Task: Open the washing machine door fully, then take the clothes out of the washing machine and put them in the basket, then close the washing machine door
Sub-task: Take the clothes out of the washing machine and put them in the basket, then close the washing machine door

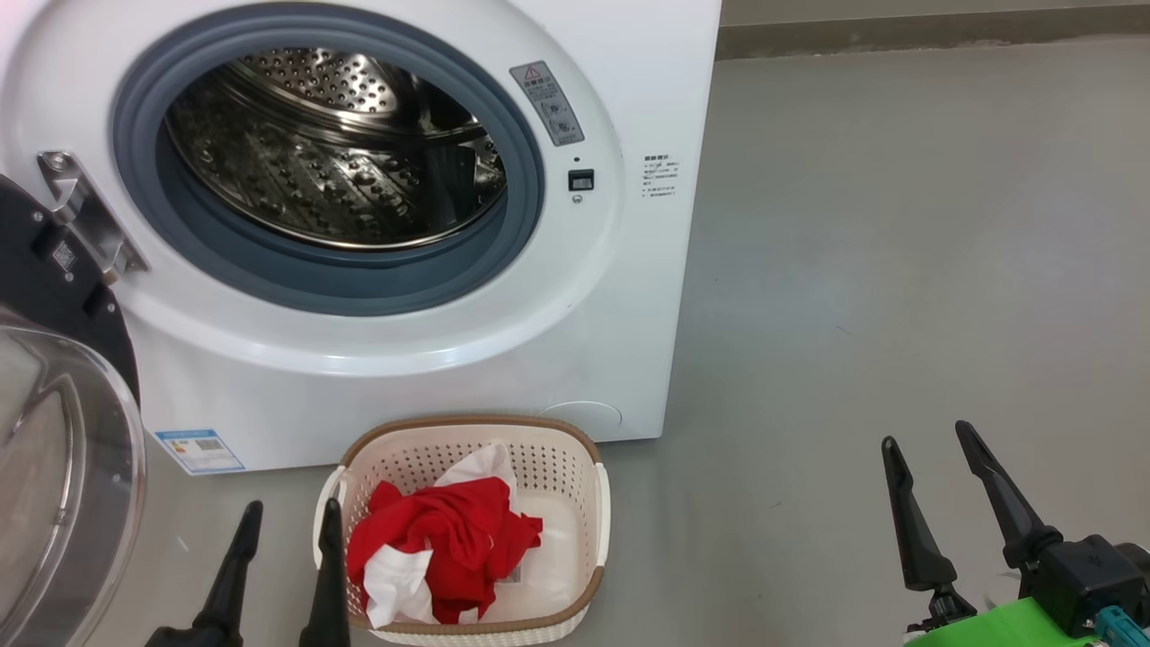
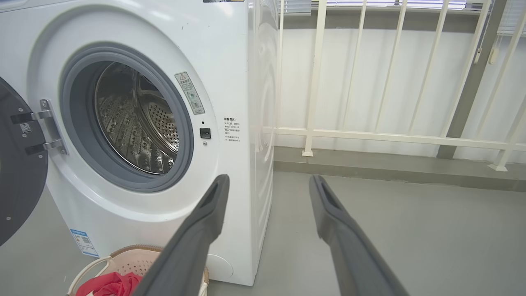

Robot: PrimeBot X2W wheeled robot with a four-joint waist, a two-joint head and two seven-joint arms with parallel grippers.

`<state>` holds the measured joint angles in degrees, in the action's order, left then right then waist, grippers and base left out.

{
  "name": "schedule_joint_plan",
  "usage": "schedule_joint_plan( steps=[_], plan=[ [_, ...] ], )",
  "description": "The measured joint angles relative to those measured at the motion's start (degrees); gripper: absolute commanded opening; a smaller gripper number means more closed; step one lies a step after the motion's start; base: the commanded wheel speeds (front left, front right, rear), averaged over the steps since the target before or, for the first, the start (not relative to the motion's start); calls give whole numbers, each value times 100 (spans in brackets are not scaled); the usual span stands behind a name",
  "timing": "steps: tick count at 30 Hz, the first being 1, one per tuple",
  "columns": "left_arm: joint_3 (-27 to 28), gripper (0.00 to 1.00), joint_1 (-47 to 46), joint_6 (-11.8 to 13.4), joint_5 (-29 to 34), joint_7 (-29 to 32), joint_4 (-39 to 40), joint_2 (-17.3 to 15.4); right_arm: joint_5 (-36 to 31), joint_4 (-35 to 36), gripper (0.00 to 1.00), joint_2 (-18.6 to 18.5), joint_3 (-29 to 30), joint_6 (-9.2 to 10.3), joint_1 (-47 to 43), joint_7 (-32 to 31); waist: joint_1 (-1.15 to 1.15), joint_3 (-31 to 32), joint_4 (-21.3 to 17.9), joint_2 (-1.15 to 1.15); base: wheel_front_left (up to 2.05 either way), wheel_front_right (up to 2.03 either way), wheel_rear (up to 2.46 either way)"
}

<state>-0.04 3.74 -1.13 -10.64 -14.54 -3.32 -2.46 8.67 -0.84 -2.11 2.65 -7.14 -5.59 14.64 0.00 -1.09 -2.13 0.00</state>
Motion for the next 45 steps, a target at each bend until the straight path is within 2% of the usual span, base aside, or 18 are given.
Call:
schedule_joint_plan(
  steps=[12,30,45],
  plan=[
    [-30,100,-1,0,3,0,-26,0,0,-7,100,0,-11,0,-2,0,0,56,11,0,-18,18,0],
    [-57,100,-5,0,16,0,-53,-1,0,-27,100,1,-52,0,-4,0,0,44,32,0,-128,128,0],
    [-68,100,-18,118,60,0,62,-1,0,-30,100,1,-137,0,-4,0,0,-37,118,0,-10,10,0]
  ],
)
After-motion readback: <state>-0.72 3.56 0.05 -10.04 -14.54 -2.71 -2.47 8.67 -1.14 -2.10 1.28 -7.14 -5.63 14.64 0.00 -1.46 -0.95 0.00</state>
